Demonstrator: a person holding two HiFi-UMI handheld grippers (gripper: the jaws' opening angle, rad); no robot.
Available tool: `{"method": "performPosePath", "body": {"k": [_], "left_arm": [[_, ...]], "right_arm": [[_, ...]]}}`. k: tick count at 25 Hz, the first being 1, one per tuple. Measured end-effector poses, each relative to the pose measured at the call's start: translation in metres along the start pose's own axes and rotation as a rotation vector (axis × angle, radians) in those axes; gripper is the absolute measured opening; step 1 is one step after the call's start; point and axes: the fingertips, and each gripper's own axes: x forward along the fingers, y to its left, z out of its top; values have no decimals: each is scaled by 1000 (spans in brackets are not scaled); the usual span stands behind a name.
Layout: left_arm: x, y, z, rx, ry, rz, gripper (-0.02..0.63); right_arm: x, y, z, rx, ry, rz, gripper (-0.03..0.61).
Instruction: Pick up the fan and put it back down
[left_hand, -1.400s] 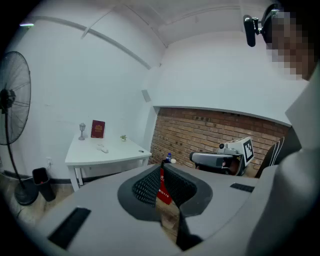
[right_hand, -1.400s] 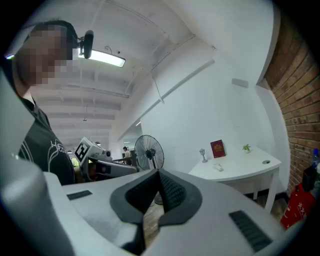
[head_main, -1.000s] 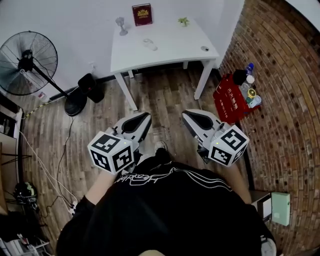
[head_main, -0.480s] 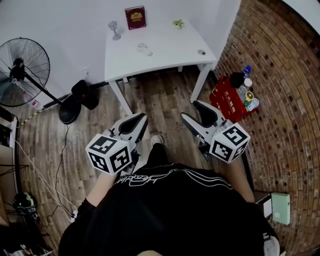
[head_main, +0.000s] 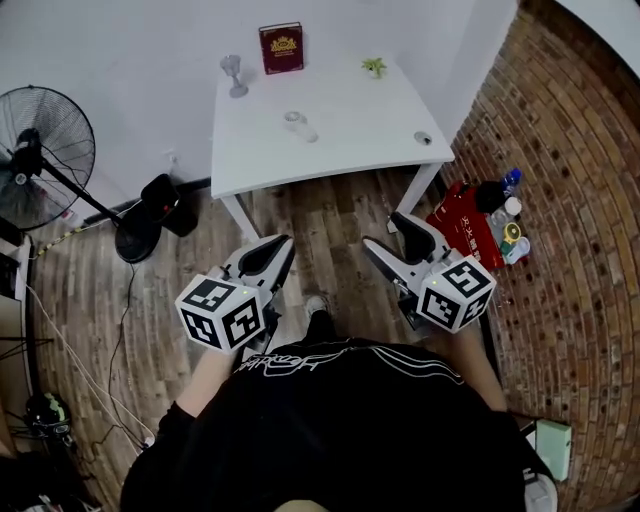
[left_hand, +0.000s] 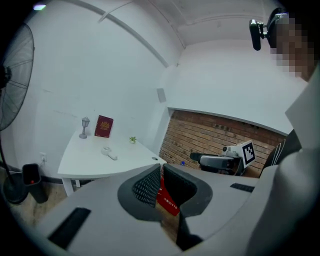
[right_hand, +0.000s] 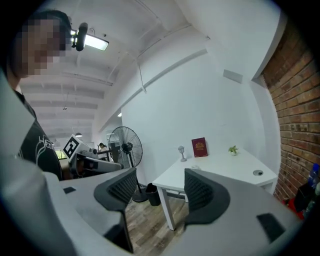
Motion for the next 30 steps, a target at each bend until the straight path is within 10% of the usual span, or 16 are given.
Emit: {"method": "performPosePath", "body": {"k": [18,30], "left_arm": [[138,190,61,-106,68,97,43],[146,238,61,-126,72,168,43]], "right_arm": [[217,-137,15,-1,162,34,293],[286,-167,-10,-43,278,38,293]]}}
